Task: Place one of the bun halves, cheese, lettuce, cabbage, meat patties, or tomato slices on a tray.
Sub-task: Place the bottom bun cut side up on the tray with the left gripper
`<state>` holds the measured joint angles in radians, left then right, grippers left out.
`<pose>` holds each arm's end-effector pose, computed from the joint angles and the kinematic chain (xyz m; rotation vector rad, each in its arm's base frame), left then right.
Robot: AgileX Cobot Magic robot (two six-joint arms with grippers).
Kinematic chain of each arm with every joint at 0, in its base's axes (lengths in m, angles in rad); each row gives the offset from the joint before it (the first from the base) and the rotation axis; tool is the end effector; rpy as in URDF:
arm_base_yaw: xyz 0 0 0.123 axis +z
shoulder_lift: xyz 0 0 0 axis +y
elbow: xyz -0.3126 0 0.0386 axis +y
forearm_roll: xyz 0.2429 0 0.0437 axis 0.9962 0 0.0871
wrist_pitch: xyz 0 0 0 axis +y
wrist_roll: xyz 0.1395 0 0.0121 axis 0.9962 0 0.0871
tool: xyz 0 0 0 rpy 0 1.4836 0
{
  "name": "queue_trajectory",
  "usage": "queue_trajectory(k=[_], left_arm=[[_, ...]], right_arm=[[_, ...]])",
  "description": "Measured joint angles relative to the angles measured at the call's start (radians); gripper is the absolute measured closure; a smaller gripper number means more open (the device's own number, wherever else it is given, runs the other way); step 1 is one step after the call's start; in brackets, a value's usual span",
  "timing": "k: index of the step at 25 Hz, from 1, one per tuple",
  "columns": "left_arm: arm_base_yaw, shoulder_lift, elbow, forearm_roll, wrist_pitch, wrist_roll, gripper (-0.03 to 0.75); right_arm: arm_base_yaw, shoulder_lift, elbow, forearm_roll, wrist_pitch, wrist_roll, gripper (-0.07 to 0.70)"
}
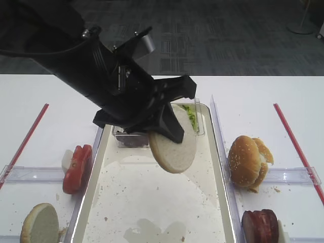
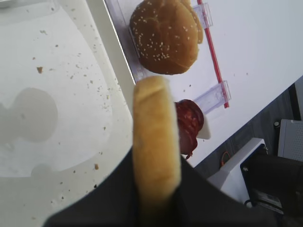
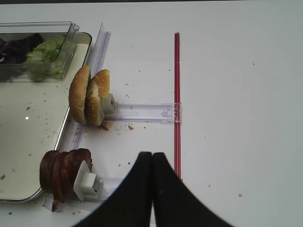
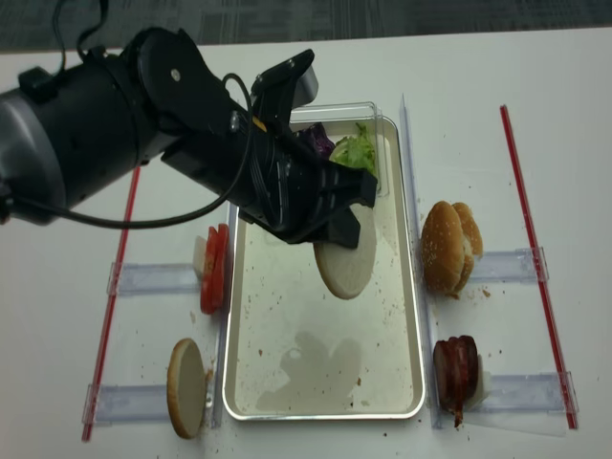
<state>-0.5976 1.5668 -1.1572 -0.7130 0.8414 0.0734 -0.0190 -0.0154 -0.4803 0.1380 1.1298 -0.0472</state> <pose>0.2434 -0.2483 0.2746 0.4031 2.7248 -1.0041 -0.0011 0.0174 0.2389 -0.0416 2.1115 0.1276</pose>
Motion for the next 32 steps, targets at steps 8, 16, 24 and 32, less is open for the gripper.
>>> queue_trajectory(k=[8,16,24,32], left_arm=[[0.020,0.078,0.000,-0.005,-0.007,0.016,0.676],[0.020,0.240,0.000,-0.007,-0.024,0.047,0.677],[0.020,0.305,0.000,-0.007,-0.028,0.072,0.675],[0.057,0.314,0.000,-0.007,-0.020,0.074,0.456]], right_arm=[[0.000,0.000,0.000,0.000,0.000,0.000,0.267],[0.000,0.000,0.000,0.000,0.000,0.000,0.267],[0.000,0.000,0.000,0.000,0.000,0.000,0.267],[0.000,0.000,0.000,0.000,0.000,0.000,0.267]])
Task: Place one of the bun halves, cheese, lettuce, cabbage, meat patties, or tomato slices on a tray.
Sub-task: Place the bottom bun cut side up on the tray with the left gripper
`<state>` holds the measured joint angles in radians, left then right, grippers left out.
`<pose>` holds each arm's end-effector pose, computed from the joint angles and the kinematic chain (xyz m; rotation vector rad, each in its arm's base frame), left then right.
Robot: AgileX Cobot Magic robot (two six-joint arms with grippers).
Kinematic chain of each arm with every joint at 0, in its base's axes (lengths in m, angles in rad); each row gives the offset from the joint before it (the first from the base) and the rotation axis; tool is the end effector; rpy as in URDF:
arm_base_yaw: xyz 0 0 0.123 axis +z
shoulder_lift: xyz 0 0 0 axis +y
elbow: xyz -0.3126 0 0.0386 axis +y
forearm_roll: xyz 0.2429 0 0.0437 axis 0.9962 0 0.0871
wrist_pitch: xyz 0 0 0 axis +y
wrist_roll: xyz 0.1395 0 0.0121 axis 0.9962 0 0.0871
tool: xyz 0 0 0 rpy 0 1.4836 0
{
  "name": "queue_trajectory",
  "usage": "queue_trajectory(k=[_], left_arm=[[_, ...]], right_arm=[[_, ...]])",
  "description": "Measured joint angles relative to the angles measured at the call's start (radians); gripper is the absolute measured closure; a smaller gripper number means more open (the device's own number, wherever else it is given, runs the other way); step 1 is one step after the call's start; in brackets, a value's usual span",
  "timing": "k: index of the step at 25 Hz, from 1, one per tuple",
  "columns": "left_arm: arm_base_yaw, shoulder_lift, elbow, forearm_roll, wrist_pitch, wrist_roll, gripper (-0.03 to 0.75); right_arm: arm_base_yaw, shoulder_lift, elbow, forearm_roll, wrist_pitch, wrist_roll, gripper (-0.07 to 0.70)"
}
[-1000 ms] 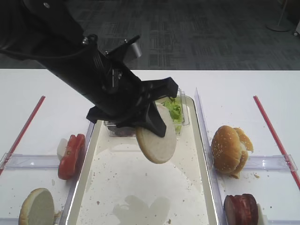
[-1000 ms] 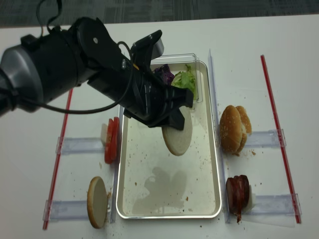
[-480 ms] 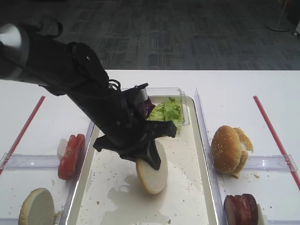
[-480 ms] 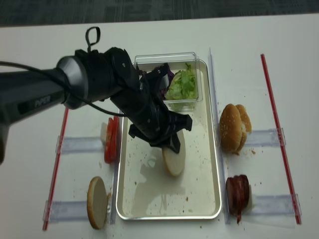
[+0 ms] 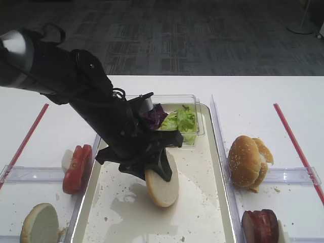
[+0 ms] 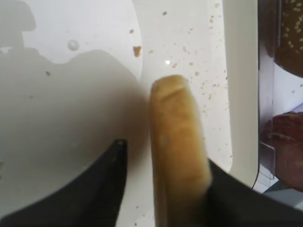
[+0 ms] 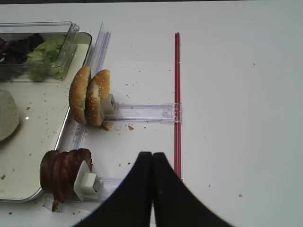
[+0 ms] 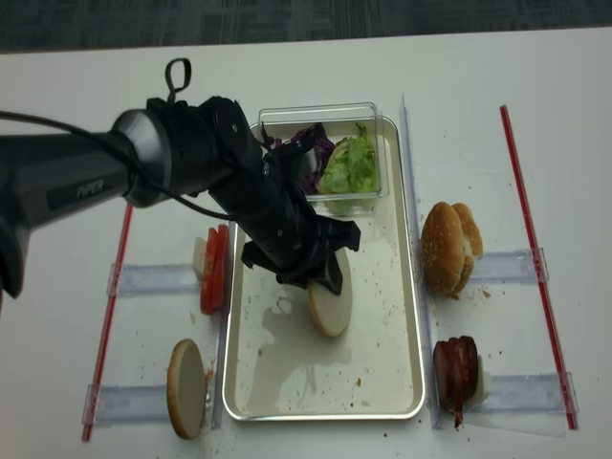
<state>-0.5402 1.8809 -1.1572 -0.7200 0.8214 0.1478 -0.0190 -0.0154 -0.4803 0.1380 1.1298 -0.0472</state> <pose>0.2859 -0.2503 0.1621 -0.3243 -3.0000 0.8669 -0.0011 0.0174 0.2389 -0.0416 2.1115 0.1276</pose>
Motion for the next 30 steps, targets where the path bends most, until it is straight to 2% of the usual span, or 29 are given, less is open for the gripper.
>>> queue_trajectory(k=[4,7,12,30], left_arm=[[0.021,0.000,0.000,0.013,0.029,-0.008,0.188],[0.021,0.000,0.000,0.064,0.042,-0.044,0.092],[0.021,0.000,0.000,0.104,0.056,-0.064,0.064],[0.021,0.000,0.000,0.109,0.056,-0.067,0.062]], right_arm=[[0.000,0.000,0.000,0.000,0.000,0.000,0.267],[0.000,0.000,0.000,0.000,0.000,0.000,0.267],[0.000,0.000,0.000,0.000,0.000,0.000,0.267],[0.000,0.000,0.000,0.000,0.000,-0.002,0.267]])
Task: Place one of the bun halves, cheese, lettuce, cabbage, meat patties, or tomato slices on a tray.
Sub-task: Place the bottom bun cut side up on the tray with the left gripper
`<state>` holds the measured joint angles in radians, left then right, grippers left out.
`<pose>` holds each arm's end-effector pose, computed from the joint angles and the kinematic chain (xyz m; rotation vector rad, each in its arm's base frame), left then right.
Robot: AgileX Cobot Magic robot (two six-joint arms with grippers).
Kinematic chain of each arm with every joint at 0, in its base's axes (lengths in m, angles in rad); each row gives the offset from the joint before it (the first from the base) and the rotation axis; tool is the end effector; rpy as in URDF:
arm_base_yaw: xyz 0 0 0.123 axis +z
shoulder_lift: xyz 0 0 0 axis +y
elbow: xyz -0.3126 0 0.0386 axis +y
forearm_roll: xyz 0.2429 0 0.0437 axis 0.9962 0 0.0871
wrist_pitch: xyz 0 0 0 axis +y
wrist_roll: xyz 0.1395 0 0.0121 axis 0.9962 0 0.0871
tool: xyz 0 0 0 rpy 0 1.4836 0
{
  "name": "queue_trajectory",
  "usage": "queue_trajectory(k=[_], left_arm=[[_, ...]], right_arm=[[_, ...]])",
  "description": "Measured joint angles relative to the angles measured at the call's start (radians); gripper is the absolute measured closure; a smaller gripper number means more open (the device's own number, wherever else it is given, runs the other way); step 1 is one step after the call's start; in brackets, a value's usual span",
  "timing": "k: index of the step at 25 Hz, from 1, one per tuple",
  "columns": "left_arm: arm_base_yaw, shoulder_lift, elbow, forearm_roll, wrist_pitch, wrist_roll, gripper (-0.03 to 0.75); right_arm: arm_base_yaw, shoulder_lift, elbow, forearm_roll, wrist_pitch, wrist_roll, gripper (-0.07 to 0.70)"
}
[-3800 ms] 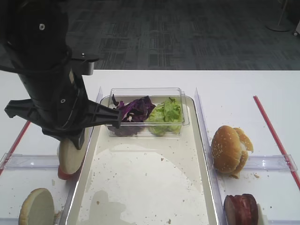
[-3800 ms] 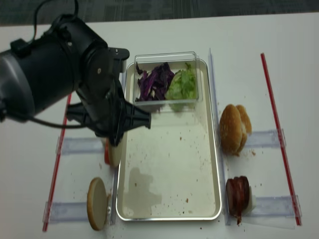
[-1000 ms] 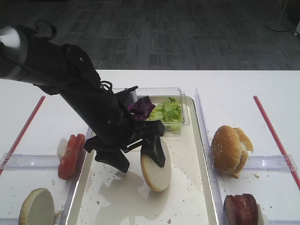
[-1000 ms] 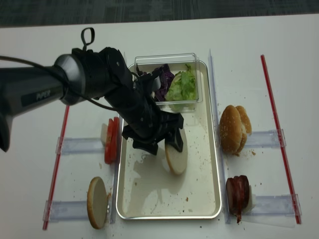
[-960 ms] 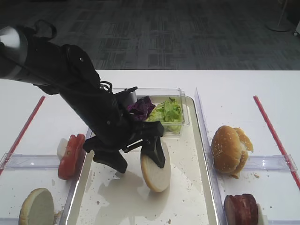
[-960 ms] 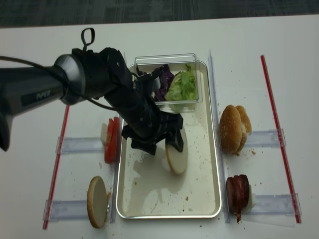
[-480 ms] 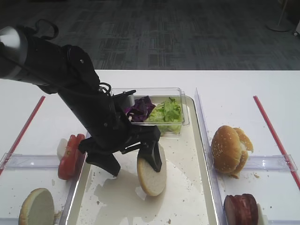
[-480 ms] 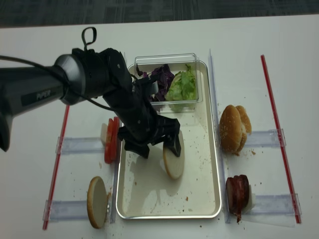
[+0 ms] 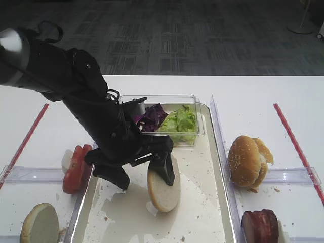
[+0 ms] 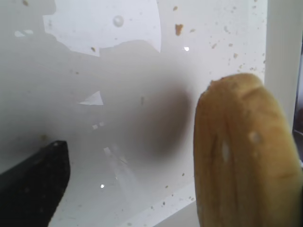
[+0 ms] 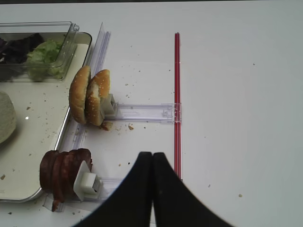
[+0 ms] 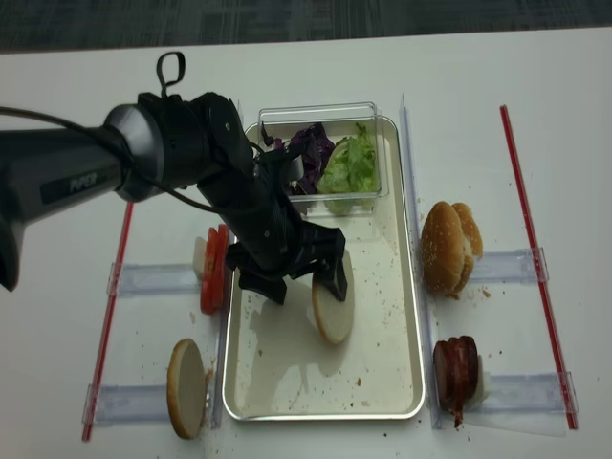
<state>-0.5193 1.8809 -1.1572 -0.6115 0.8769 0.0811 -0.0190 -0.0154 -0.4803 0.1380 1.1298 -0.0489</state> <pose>0.2842 -0.2337 0.1567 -0.3229 -2.9864 0.7334 -0.0011 0.0174 0.2389 -0.0434 2.1114 0.1266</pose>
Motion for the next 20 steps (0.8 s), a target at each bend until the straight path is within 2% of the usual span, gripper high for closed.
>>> queue_trajectory(k=[20], left_arm=[[0.000,0.000,-0.001,0.000,0.000,0.000,0.062]], right_arm=[[0.000,0.000,0.000,0.000,0.000,0.000,0.267]])
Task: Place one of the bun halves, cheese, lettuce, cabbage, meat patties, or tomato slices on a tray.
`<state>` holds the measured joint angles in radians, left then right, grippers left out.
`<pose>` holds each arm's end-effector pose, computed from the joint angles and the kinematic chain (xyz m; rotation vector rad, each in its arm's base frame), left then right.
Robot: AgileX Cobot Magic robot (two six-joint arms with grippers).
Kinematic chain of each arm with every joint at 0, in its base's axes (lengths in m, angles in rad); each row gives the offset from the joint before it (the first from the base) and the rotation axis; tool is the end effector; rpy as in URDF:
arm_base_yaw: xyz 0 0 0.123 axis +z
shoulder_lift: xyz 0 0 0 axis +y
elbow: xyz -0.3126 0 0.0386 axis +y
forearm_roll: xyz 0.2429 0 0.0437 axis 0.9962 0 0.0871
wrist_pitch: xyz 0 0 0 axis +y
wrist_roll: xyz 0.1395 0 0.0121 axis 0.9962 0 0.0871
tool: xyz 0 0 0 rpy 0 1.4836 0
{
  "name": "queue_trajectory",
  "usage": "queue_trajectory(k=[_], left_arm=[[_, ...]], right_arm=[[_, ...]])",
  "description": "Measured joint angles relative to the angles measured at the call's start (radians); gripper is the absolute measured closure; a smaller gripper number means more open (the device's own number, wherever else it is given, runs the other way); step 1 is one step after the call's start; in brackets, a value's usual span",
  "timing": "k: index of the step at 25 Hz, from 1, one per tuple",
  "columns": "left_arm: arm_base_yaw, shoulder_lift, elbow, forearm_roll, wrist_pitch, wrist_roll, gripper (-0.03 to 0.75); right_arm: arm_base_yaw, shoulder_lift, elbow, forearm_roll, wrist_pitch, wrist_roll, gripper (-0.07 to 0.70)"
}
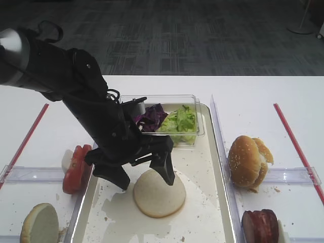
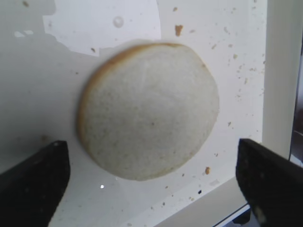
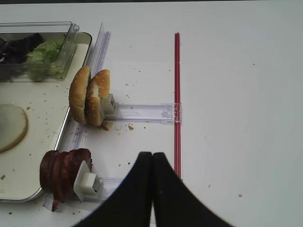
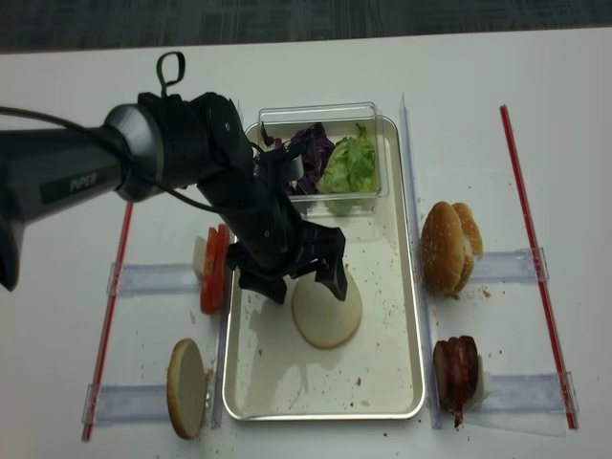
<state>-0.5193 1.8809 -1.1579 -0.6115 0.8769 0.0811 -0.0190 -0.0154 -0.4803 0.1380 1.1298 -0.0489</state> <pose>0.2843 -0.2337 0.1569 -0.3232 -2.9869 0.7340 -0.0011 0.0174 0.2389 -0.0434 2.1114 0.1266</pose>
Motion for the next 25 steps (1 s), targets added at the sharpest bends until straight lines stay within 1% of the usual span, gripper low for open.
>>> queue_trajectory(k=[9,14,25], left_arm=[[0.000,-0.002,0.000,0.000,0.000,0.000,0.062],[0.000,-0.072,-0.007,0.002,0.004,-0.002,0.062],[0.000,-0.268,-0.088,0.006,0.089,-0.064,0.062]], right_arm=[[0.000,0.000,0.000,0.000,0.000,0.000,0.267],[0.000,0.000,0.000,0.000,0.000,0.000,0.267],[0.000,0.000,0.000,0.000,0.000,0.000,0.267]])
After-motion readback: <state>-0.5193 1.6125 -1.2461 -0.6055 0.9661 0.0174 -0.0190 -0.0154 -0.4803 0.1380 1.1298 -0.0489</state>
